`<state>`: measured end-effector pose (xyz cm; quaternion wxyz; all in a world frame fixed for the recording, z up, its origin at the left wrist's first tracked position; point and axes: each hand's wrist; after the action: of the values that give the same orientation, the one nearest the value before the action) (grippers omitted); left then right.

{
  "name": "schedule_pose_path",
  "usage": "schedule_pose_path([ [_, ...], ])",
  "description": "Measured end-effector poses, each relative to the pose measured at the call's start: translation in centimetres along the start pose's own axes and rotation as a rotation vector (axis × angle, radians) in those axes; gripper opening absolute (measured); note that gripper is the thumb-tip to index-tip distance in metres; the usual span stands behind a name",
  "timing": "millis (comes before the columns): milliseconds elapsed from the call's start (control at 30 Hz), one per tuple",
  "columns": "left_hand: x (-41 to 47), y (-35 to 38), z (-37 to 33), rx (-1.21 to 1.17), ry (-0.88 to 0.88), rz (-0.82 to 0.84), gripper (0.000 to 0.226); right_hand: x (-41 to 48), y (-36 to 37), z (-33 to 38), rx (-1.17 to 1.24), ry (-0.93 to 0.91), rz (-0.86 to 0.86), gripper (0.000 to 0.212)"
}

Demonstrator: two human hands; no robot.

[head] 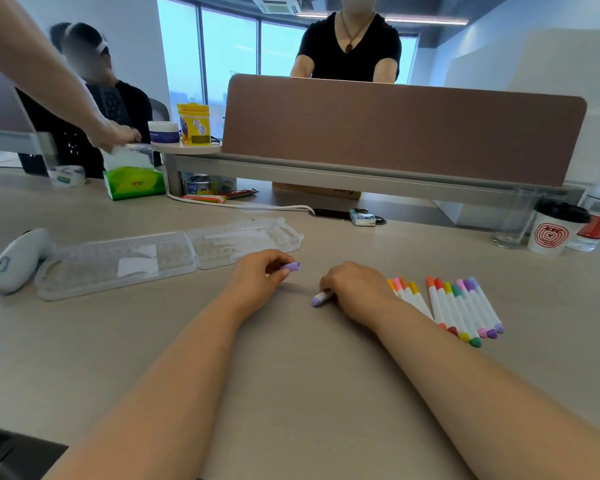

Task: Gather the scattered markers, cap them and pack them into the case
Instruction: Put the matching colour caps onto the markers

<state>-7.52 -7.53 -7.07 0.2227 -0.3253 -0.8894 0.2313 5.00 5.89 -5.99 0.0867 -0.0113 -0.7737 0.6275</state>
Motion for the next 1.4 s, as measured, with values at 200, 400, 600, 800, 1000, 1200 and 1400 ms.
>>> schedule_pose_path([
  [200,0.1,0.2,0.3,-0.053,-0.037,-0.005,0.025,-0.8,-0.7,-0.7,0.64,0.289,-0.652,0.013],
  [400,-0.1,0.3,0.1,-0.024,-0.061,-0.007,0.012,-2.3,-2.6,0.3,1.327,0.436,-0.888,0.011],
  [600,-0.3,0.5,-0.3,-0.048,-0.094,0.018,0.009,-2.8,-1.6,0.3,1.254,0.434,-0.854,0.014],
  [800,-0.6,0.5,-0.6,-0.044,-0.101,0.021,0.009,-2.7,-1.3,0.4,1.259,0.43,-0.832,0.014],
  [1000,-0.9,0.5,-1.0,-0.075,-0.1,0.036,0.008,-2.8,-1.4,0.6,1.279,0.421,-0.812,0.012],
  [1200,-1.2,0.3,-1.6,-0.213,-0.09,0.096,0.015,-3.0,-1.9,0.7,1.314,0.42,-0.731,0.012],
  [1400,-1.7,0.1,-2.3,-0.425,-0.129,0.189,0.016,-3.9,-2.9,-0.1,1.46,0.415,-0.608,0.024],
])
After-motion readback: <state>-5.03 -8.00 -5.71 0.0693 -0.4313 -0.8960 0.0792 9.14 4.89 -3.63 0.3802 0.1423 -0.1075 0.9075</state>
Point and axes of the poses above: each hand's wrist, its own x-axis towards the middle knuckle, its own y-axis out of the palm, z = x × y, and after that the axes turned 8 degrees about -y, right-handed
